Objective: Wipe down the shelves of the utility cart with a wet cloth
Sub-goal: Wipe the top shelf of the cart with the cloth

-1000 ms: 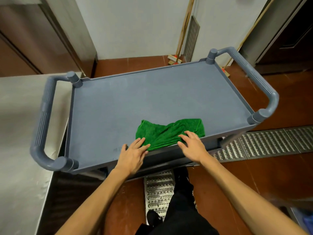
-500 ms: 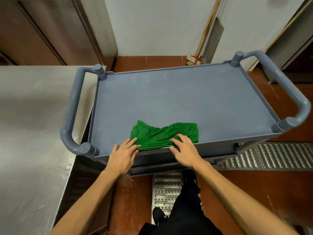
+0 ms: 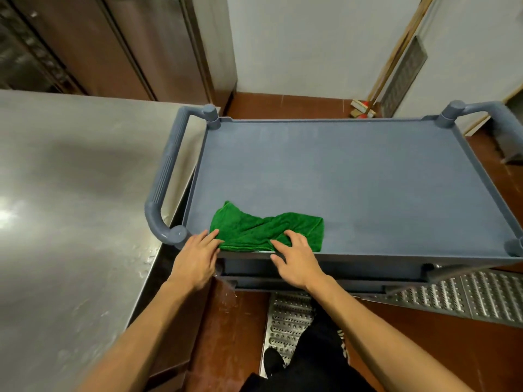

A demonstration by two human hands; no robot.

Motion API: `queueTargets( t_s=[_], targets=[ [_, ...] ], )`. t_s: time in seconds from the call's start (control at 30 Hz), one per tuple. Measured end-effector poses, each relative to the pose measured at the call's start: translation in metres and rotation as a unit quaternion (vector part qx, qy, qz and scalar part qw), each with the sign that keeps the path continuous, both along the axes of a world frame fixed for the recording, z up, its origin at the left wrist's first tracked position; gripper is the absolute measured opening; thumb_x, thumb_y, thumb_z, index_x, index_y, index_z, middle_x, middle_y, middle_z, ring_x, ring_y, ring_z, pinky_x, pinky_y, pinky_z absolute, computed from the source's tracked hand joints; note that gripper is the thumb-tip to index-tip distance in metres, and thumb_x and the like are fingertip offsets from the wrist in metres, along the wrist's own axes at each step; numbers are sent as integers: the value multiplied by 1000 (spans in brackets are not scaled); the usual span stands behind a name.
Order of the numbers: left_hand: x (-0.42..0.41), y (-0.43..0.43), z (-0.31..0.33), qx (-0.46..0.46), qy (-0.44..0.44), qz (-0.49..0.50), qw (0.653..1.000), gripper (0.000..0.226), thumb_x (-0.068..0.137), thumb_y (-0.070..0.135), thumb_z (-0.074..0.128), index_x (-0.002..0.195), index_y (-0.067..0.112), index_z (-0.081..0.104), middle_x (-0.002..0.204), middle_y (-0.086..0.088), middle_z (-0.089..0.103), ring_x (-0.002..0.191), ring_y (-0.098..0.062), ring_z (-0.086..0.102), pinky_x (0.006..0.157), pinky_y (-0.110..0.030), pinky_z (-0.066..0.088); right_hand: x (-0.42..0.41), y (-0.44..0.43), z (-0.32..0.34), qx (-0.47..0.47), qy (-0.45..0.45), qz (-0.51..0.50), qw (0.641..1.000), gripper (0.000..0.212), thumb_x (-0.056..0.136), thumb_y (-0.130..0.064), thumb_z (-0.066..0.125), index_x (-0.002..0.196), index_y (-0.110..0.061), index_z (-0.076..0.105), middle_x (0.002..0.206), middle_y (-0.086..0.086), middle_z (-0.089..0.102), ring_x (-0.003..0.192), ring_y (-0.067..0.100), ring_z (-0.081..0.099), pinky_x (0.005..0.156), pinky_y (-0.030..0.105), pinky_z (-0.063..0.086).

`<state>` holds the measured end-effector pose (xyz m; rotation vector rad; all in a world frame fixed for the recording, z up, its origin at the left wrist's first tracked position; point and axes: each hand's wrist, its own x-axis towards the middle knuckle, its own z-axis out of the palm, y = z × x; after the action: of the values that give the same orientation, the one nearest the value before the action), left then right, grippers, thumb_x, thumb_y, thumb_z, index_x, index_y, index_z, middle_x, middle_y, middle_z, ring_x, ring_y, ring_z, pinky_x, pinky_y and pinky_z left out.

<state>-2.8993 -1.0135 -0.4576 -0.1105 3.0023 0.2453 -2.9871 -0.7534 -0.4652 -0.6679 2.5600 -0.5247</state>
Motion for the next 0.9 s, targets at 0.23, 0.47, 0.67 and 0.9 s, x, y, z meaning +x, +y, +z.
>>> queueTargets(
  t_s=[0.23, 0.47, 0.67, 0.9],
  targets=[
    [-11, 10, 6, 49, -3, 41, 998, 32, 103, 23, 48, 128, 10, 63, 142, -9, 58, 127, -29, 56, 108, -46, 41, -7, 12, 7, -1, 57, 16, 998, 41, 98, -32, 53, 139, -28, 52, 141, 5, 43, 130, 28, 37, 107, 42, 36],
    [-43, 22, 52, 154, 33, 72, 985, 40, 97, 39, 36, 107, 12, 64, 97, -6, 68, 94, -28, 63, 84, -43, 48, -52, 36, 38, -91, 32, -47, 994, 27, 102, -19, 44, 123, -20, 61, 115, 11, 67, 108, 35, 60, 89, 41, 48],
    [-80, 40, 87, 213, 64, 50, 974, 28, 97, 44, 40, 85, 25, 56, 72, 7, 57, 70, -17, 56, 68, -41, 46, -111, 73, 89, -205, 41, -86, 974, 23, 103, -19, 46, 111, -15, 67, 104, 11, 73, 101, 31, 66, 86, 39, 50],
    [-120, 65, 83, 192, 25, 84, 978, 37, 93, 47, 40, 106, 27, 69, 90, 3, 72, 86, -21, 66, 79, -43, 53, -145, 92, 94, -203, 5, -92, 975, 21, 100, -18, 52, 111, -14, 70, 104, 5, 74, 99, 22, 65, 78, 18, 38]
  ],
)
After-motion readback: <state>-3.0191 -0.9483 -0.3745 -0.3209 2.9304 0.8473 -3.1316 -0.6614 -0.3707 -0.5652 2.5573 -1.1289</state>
